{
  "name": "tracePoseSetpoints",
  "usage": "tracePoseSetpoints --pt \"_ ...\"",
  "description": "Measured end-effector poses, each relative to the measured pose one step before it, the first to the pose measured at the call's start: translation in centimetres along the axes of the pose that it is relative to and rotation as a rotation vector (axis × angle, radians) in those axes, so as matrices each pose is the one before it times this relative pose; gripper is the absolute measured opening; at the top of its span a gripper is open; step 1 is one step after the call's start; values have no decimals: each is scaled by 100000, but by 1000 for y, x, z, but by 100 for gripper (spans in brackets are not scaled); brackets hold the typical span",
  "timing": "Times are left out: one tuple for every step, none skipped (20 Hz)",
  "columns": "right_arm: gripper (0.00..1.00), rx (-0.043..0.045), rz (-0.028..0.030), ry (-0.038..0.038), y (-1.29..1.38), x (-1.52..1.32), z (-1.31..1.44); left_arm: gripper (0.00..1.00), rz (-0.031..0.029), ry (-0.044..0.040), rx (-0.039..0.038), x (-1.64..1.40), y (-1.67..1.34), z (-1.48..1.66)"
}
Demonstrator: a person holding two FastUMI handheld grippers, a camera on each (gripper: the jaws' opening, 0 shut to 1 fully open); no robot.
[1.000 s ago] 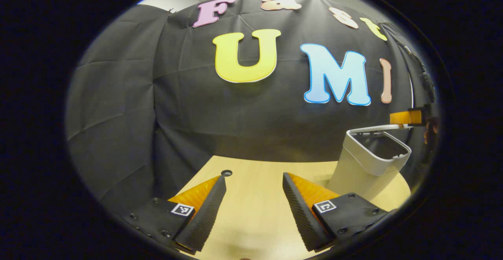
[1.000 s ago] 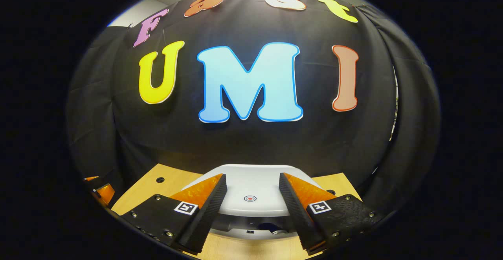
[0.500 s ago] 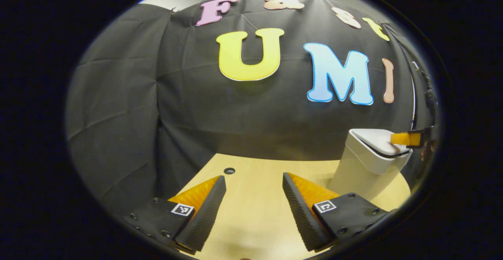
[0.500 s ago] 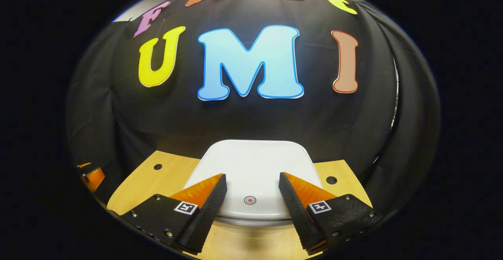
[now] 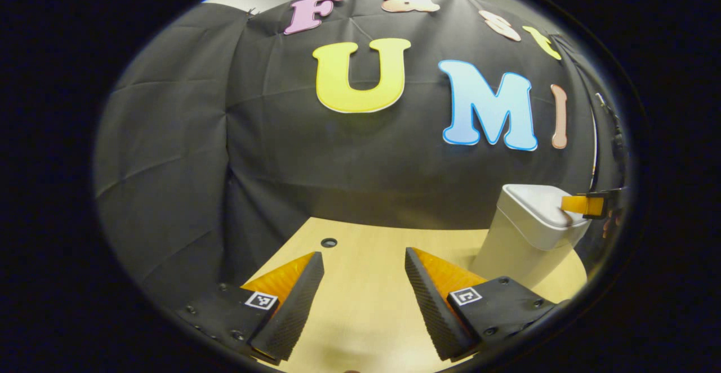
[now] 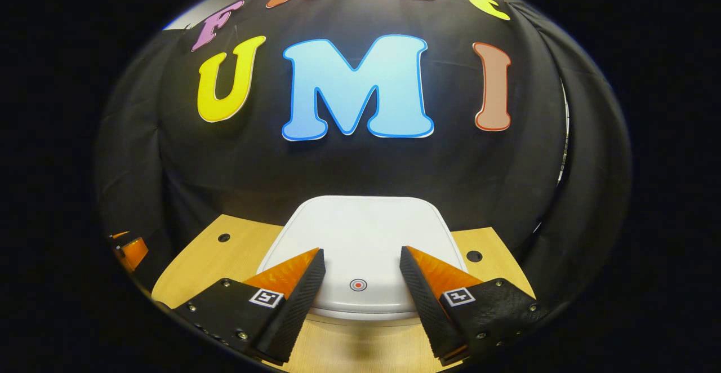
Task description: Press the lid of the desktop garbage bin to open it, pick up the crumpled paper on the desktop and throw it into the bin, then pick up the pop can on the desktop and drop it into the bin, and finally close the garbage bin lid.
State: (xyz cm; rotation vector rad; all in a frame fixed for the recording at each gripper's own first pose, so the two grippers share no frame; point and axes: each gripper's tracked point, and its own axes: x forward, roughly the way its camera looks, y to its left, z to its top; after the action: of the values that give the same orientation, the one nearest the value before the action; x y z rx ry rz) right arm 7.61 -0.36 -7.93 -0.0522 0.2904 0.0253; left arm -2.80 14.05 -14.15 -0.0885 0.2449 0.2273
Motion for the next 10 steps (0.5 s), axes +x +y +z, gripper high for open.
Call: tracePoseSetpoints --pt "88 31 -13 154 -63 -27 1 95 -104 153 -212 74 -51 -51" --pt "88 39 -49 45 39 6 -50 95 -148 160 -332 101 -20 -8" --pt "88 22 -2 42 -7 35 -17 95 -225 141 -384 -19 -48 -121" --pt "88 13 -26 -114 11 3 16 95 -162 153 -320 11 -70 12" --pt "88 2 -15 -131 -6 -23 -85 95 -152 203 -187 16 -37 -84" --pt "88 165 -64 -411 -9 -32 33 95 7 280 -93 117 -80 -80" --pt "88 428 -131 -628 -17 13 -41 95 -37 120 -61 17 -31 -139" --pt "88 637 -272 -964 -24 -30 -20 92 44 81 -133 -62 25 -41" --pt "88 742 -322 -1159 3 52 -21 92 69 112 -111 -29 19 24" --pt "88 633 -341 -1310 4 -48 53 92 88 234 -100 11 68 -87"
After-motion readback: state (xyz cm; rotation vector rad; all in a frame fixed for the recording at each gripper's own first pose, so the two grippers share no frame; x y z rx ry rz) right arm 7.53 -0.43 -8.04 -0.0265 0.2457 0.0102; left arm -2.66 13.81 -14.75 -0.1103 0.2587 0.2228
